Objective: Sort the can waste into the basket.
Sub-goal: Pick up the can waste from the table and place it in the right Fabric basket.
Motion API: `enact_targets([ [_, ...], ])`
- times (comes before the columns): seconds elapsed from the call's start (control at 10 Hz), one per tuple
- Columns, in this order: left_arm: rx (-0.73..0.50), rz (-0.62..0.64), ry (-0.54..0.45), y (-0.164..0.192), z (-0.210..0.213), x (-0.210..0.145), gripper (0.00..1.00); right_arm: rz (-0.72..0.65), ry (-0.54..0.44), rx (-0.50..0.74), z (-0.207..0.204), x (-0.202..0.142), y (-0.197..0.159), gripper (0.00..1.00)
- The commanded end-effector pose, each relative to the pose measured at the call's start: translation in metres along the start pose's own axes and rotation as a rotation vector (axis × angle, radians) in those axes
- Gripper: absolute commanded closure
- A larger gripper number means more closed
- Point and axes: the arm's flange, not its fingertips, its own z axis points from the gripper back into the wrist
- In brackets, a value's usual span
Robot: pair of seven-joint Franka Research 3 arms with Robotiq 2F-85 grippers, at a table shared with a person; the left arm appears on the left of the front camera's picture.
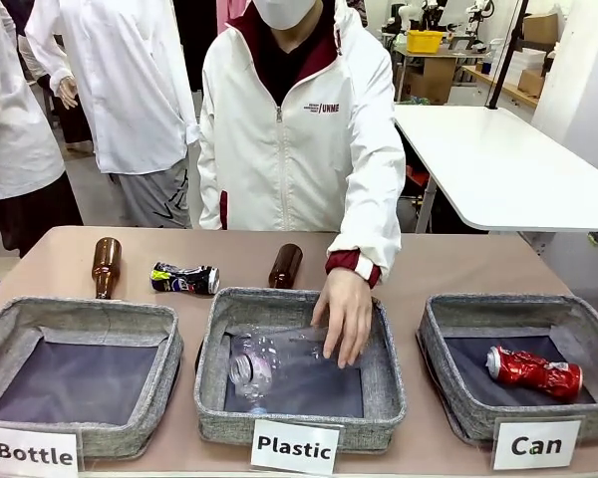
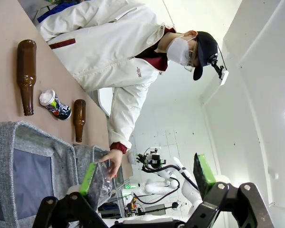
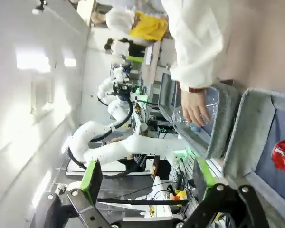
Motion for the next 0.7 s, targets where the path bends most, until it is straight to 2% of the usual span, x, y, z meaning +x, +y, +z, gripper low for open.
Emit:
enact_targets([
  [0.0,-0.005,-0.019,0.013,0.0001,0.0006,-0.0047,0.0,0.093,0.131,-0.072,-0.0112,0.0013,0.005,0.0],
  [0.6,-0.005,-0.019,0.013,0.0001,0.0006,-0.0047,0.0,0.093,0.131,-0.072,-0.0112,0.0013,0.005,0.0],
])
